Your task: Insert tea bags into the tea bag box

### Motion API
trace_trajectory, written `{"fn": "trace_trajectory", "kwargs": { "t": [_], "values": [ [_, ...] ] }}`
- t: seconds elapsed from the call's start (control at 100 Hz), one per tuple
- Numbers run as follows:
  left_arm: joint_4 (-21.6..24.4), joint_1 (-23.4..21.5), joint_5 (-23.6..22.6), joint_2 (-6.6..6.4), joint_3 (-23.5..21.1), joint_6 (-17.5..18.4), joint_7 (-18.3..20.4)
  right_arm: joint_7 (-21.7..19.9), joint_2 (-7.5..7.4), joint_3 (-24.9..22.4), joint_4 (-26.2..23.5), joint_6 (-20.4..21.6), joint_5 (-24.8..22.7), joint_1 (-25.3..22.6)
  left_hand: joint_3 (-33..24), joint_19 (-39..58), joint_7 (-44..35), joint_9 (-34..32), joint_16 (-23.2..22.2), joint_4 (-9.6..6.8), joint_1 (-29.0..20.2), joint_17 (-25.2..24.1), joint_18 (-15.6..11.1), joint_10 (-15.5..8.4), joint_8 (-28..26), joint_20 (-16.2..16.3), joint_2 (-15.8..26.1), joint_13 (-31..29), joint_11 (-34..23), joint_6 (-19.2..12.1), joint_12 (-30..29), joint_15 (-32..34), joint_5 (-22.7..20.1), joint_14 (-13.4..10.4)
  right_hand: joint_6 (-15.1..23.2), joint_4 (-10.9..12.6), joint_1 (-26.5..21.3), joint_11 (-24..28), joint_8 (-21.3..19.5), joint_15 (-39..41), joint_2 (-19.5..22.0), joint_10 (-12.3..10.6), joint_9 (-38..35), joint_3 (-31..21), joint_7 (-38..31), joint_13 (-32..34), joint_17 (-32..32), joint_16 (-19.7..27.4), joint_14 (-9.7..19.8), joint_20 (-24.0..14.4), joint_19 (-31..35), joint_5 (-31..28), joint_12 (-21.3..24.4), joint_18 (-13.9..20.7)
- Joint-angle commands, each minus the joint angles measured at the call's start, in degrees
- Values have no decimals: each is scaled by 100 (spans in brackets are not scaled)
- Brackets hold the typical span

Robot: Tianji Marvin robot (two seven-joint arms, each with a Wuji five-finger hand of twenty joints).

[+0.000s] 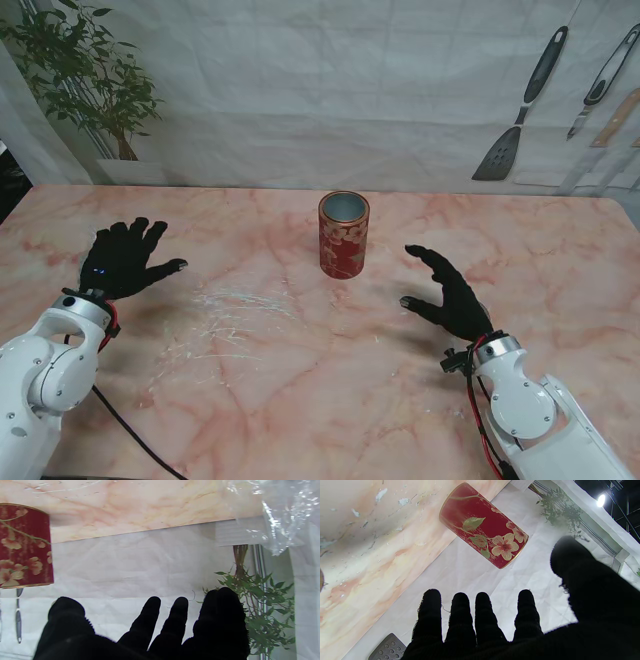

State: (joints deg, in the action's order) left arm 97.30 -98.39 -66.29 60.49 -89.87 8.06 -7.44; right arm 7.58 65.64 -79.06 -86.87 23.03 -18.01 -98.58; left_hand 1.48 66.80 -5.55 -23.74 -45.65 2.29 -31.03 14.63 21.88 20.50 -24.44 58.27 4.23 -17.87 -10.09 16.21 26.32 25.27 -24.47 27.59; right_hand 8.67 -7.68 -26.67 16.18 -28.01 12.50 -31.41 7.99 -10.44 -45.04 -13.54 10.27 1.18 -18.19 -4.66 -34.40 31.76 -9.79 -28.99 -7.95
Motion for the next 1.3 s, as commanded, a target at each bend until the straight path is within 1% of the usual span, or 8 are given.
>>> {"fn": "trace_trajectory", "kwargs": {
  "t": [0.0, 0.25, 0.43, 0.83, 0.88, 1.1, 1.15, 1.29],
  "values": [
    [-86, 120, -79, -13, -35, -163, 124, -56, 22, -10, -38, 14, 10, -79, 46, 323, -16, -45, -138, -79, 124, 154, -115, 143, -56, 180, -15, -68, -64, 187, 188, 130, -141, 244, 0, 156, -96, -38, 41, -78, -29, 5, 230, 104, -27, -145, -9, 33, 172, -119, -187, 172, -35, 253],
    [-737, 657, -523, -66, 164, -893, -25, -10, 36, 1, -42, 10, 47, -122, 34, 1241, -108, -224, -595, -83, 157, 823, -861, 70, -150, 27, -120, -409, -518, 547, 585, 674, -452, 162, -6, 157, -89, -39, 56, -70, -27, -1, 231, 116, -53, -143, -7, 28, 177, -148, -200, 170, -42, 254],
    [-1328, 1113, -865, -143, 358, -1206, -130, -45, 32, 7, -46, 0, 83, -138, 32, 1200, -157, -342, -781, -79, 185, 788, -954, 58, -179, -197, -144, -565, -772, 679, 719, 880, -648, -177, -12, 159, -94, -53, 67, -67, -15, -2, 231, 122, -69, -149, -5, 26, 173, -165, -208, 175, -44, 253],
    [-2209, 1752, -1256, -249, 748, -1849, -323, -47, 44, 43, -39, -28, 189, -159, 33, 2022, -255, -461, -1303, -73, 266, 1380, -1565, 136, -305, -491, -217, -790, -1212, 747, 963, 1447, -879, -212, -20, 160, -96, -86, 93, -66, -1, -2, 239, 136, -96, -160, -11, 24, 177, -199, -225, 194, -61, 282],
    [-2296, 1805, -1330, -262, 814, -1968, -340, -49, 44, 47, -32, -20, 194, -154, 29, 2265, -267, -483, -1417, -73, 271, 1480, -1682, 144, -362, -791, -231, -844, -1286, 757, 1047, 1539, -913, -231, -25, 160, -92, -89, 96, -66, -1, -4, 241, 140, -99, -164, -11, 24, 178, -202, -227, 195, -64, 262],
    [-2717, 2026, -1421, -287, 1187, -2553, -364, -57, 44, 50, -10, 37, 217, -151, 23, 2722, -384, -651, -1666, -67, 154, 1913, -2089, 217, -481, -1077, -331, -1077, -1587, 841, 1239, 1943, -1133, -257, -27, 162, -88, -107, 109, -67, 5, -9, 245, 145, -108, -163, -18, 24, 186, -214, -238, 201, -73, 275],
    [-2821, 2075, -1415, -292, 1278, -2648, -395, -62, 44, 50, -11, 42, 227, -157, 30, 2913, -416, -713, -1733, -66, 95, 2004, -2192, 202, -572, -1388, -374, -1163, -1681, 845, 1314, 2038, -1199, -282, -27, 162, -88, -106, 112, -67, -1, -8, 240, 148, -111, -162, -17, 24, 182, -217, -239, 197, -76, 260],
    [-3000, 2171, -1355, -293, 1484, -2819, -458, -82, 42, 51, -10, 68, 258, -158, 9, 3046, -545, -918, -1827, -78, -233, 2259, -2389, 140, -738, -1635, -575, -1439, -1954, 829, 1460, 2276, -1387, -394, -28, 163, -87, -120, 120, -74, 10, -12, 245, 150, -116, -169, -16, 26, 189, -224, -245, 197, -77, 286]
  ]
}}
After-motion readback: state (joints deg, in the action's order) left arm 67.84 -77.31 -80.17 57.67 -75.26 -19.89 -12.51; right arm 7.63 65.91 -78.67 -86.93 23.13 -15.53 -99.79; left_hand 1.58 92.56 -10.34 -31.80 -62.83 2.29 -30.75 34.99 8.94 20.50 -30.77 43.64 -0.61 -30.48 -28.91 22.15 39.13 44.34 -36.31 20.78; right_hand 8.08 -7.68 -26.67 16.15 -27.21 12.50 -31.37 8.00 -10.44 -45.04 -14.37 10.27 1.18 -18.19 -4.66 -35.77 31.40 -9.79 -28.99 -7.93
